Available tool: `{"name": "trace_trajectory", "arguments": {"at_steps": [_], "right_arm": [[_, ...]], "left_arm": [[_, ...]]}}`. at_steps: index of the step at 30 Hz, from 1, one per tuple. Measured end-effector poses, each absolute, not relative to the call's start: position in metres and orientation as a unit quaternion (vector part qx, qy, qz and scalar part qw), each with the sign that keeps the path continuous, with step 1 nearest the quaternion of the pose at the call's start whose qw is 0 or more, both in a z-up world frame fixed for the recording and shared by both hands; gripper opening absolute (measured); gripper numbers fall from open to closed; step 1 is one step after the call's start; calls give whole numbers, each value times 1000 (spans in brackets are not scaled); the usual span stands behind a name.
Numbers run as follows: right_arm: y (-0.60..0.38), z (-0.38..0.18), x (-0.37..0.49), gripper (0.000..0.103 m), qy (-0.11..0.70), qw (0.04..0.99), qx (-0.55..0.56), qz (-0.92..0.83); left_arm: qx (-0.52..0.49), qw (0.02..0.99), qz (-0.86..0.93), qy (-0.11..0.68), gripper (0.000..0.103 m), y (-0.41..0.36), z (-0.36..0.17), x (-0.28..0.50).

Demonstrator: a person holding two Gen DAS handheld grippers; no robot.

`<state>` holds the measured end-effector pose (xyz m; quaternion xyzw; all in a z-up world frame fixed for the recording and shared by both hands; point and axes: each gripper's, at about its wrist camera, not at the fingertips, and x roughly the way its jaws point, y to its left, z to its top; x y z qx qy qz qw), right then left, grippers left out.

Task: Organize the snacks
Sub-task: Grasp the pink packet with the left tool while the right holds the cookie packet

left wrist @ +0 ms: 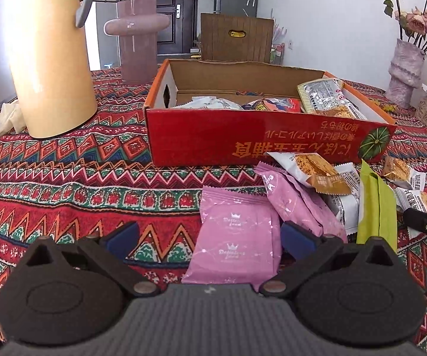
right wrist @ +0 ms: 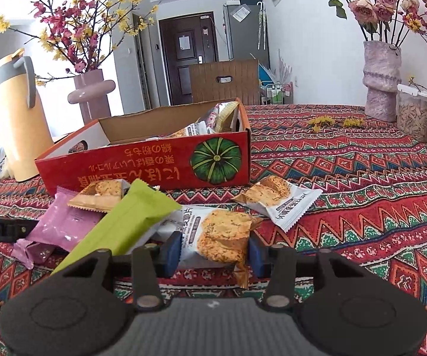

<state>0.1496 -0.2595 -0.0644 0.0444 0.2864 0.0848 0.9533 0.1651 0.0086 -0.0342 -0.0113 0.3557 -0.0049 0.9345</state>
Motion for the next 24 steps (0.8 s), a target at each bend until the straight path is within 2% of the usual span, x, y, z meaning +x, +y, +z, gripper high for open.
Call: {"name": "trace_trajectory", "arguments": {"at_steps": [7, 10, 12, 13, 24], "right_arm": [[-260, -64, 148, 45, 284, 953, 50, 95], [-260, -64, 148, 45, 284, 953, 52, 97], [-260, -64, 148, 45, 284, 952, 53, 98], [-260, -64, 148, 45, 284, 952, 53, 99], [-261, -63, 146, 45, 279, 954, 53, 98]], "left_arm": [[3, 930, -2, 368, 102, -3, -39, 174], [2, 927, -11, 375, 87, -5, -41, 174], [6, 926, -21, 378, 66, -8, -42, 173], [10, 927, -21, 375, 64, -10, -41, 172], [0, 931, -13, 365, 63, -4, -38, 166]]}}
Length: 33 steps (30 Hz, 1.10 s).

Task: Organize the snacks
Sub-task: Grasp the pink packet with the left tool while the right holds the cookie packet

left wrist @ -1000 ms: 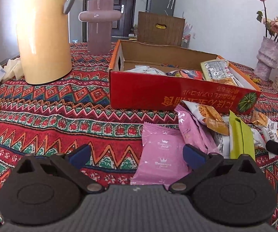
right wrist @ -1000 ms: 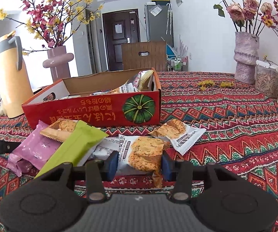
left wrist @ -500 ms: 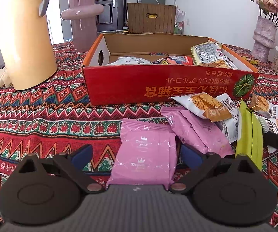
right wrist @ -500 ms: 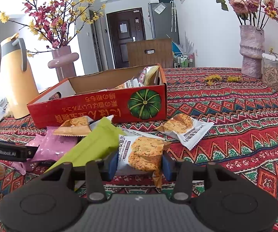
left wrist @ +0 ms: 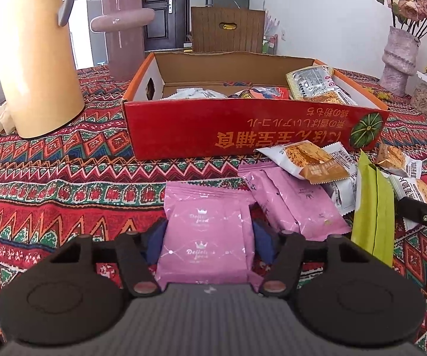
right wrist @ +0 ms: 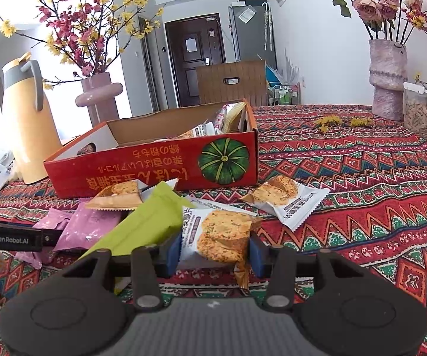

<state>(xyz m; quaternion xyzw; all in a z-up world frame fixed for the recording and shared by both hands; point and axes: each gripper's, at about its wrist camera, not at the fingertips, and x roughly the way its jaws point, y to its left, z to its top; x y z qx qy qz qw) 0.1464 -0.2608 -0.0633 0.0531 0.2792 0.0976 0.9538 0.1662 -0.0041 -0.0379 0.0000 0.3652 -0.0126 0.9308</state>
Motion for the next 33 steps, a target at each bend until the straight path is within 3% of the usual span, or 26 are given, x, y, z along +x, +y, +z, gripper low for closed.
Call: {"name": "trace_trajectory", "arguments": {"at_steps": [14, 33], "right_arm": [[-260, -52, 138, 45, 261, 959, 50, 94], [-237, 7, 167, 46, 182, 976, 22, 113]], "left_arm": [[-4, 944, -12, 328, 60, 3, -17, 155], [6, 970, -17, 243, 61, -8, 43, 171]]}}
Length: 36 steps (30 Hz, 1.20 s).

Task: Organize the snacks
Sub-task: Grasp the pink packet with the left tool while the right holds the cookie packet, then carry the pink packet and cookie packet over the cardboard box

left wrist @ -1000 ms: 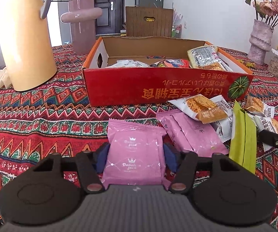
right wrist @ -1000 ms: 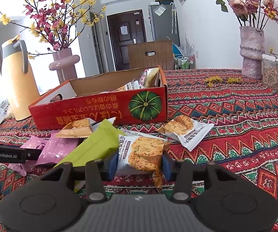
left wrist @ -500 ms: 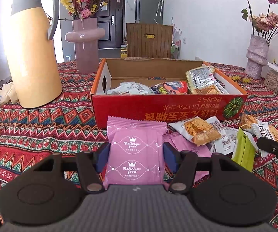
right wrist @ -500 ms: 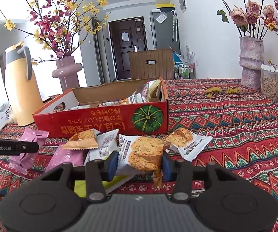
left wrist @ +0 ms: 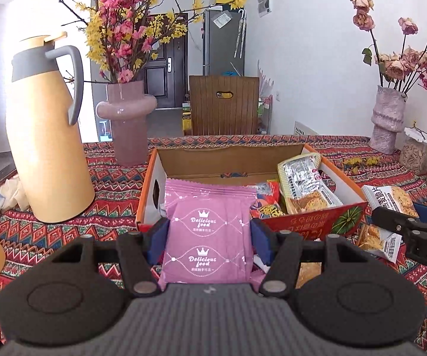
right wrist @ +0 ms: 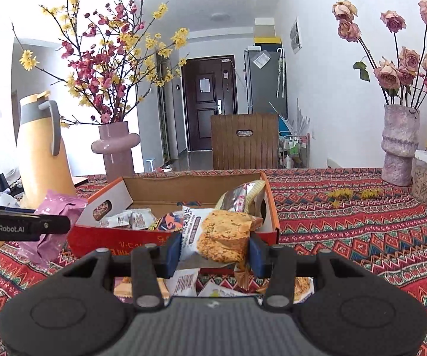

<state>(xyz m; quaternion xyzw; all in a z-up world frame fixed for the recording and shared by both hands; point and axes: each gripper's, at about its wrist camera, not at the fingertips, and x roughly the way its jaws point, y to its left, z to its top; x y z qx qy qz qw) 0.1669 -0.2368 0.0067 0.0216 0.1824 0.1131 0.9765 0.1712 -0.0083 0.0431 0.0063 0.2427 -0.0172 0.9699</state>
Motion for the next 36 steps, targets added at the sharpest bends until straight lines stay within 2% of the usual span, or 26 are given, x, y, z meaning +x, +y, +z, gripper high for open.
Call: {"name": "trace_trajectory", "arguments": {"at_steps": [17, 36], "right_arm": [[-209, 26, 239, 46, 175, 977, -4, 119], [-195, -14, 298, 46, 214, 971, 0, 102]], "left_arm": [[5, 974, 10, 227, 61, -6, 59, 226], [-24, 971, 30, 235, 61, 1, 18, 276]]}}
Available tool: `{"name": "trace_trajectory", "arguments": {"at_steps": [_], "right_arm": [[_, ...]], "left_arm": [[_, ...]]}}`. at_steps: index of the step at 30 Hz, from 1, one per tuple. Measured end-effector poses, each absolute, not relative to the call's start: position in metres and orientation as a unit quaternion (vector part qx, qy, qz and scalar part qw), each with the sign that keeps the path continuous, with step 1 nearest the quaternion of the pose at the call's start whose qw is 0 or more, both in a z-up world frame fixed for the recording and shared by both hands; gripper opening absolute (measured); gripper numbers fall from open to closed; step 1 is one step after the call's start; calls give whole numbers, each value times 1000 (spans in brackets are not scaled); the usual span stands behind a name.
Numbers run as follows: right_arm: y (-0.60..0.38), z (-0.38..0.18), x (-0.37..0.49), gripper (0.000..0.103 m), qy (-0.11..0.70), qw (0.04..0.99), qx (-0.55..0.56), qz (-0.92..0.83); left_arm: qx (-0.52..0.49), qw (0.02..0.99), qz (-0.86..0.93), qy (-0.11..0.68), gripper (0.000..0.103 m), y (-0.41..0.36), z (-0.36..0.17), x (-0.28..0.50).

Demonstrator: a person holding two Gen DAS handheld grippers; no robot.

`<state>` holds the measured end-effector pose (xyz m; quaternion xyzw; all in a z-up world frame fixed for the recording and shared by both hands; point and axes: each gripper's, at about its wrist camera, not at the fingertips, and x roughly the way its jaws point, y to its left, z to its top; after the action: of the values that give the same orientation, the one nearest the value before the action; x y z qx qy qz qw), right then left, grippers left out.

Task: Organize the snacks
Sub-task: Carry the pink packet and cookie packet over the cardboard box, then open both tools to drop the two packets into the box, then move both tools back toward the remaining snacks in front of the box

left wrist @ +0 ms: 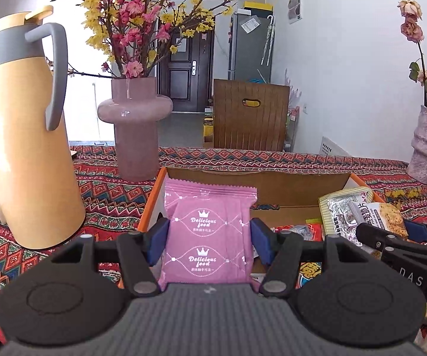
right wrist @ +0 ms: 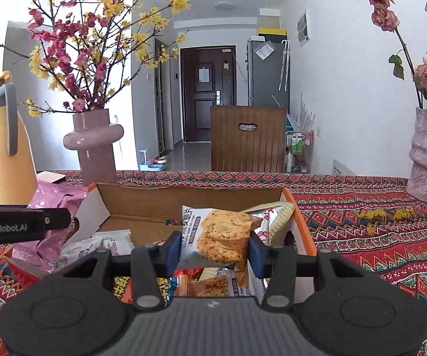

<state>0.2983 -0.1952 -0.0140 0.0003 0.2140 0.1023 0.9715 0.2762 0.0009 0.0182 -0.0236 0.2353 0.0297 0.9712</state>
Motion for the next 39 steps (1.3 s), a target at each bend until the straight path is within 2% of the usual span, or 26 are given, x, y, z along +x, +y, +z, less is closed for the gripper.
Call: {"name": "trace_trajectory", "arguments": {"at_steps": [8, 11, 14, 15, 16, 17, 19, 30, 39], "right_arm": [[-187, -24, 299, 47, 229, 967, -18, 107], [-188, -23, 296, 55, 229, 968, -15, 105], [-193, -21, 292, 71, 226, 969, -8, 101], [-194, -20, 291, 84, 225, 969, -6, 98], [-195, -20, 290, 92, 222, 970, -5, 96], [-196, -18, 289, 94, 219, 971, -3, 94], [-199, -17, 287, 103, 216, 972, 5, 92], [-204, -9, 279, 103, 210, 973, 12, 94], [-198, 18, 251, 103, 174, 979, -8, 103]], "left_arm": [[-19, 967, 30, 253, 61, 3, 7, 283], [-26, 968, 30, 246, 64, 5, 8, 279], [-38, 973, 40, 225, 88, 9, 13, 272], [-40, 974, 43, 218, 94, 10, 15, 270], [-43, 975, 46, 215, 98, 11, 16, 268], [-47, 975, 49, 210, 103, 12, 17, 266], [-50, 976, 51, 204, 103, 13, 19, 263], [-63, 974, 54, 209, 103, 13, 25, 256], [-67, 978, 43, 194, 103, 9, 55, 228]]}}
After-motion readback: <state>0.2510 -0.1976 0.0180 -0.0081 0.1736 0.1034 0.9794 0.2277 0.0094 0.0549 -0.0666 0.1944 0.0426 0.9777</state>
